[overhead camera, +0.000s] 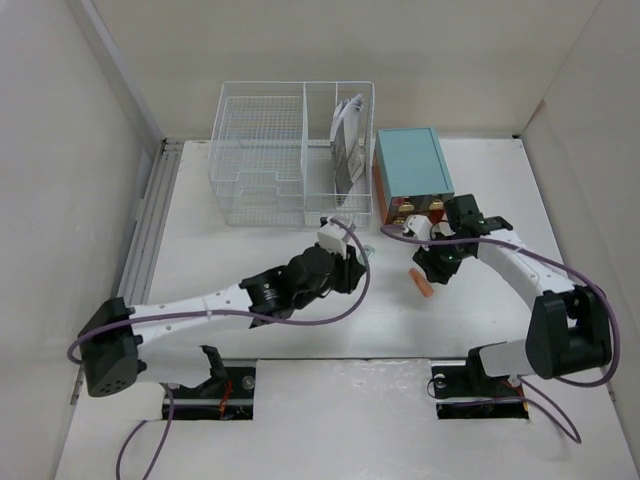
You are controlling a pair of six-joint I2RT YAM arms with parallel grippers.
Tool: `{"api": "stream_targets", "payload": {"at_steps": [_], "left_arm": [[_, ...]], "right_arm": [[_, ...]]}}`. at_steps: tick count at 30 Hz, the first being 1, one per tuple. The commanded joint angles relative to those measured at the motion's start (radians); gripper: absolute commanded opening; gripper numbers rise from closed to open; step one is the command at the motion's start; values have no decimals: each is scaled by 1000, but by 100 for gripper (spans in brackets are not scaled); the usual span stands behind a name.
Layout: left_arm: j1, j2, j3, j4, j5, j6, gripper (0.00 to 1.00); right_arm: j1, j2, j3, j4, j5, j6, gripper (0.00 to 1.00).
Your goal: Organize the desk
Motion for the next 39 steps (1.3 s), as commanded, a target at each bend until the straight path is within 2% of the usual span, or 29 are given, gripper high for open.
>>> {"api": "stream_targets", "payload": {"at_steps": [1,7,14,22,25,27,29,31,33,39], "left_arm": [[-30,-125,-50,-18,-78,-57,0],[-41,-312,-116,-131,-164,-109,0],[-50,-426,-154,-206,-207,-129,0],[-50,-426,-154,-216,-207,-109,0],[-50,-395,-127,-202,-207,-88,0],[-50,-365,-114,-176,-196,-77,0],[-50,-339,-90,-176,-187,-65,0],[-50,-305,-71,-163,-178,-54,0],[-50,-291,-58,-153,-168,-45,0],[-50,-271,-29,-140,-159,-34,0]], "right_arm": [[34,57,0,96,66,48,56],[118,137,0,137,97,103,56],[208,190,-9,185,156,184,56],[221,276,0,200,230,218,55],[221,276,0,200,239,218,47],[221,276,0,191,239,218,37],[221,264,0,191,248,218,37],[221,250,-9,180,259,218,44],[221,238,-9,168,259,207,46],[193,227,-9,119,259,174,51]]}}
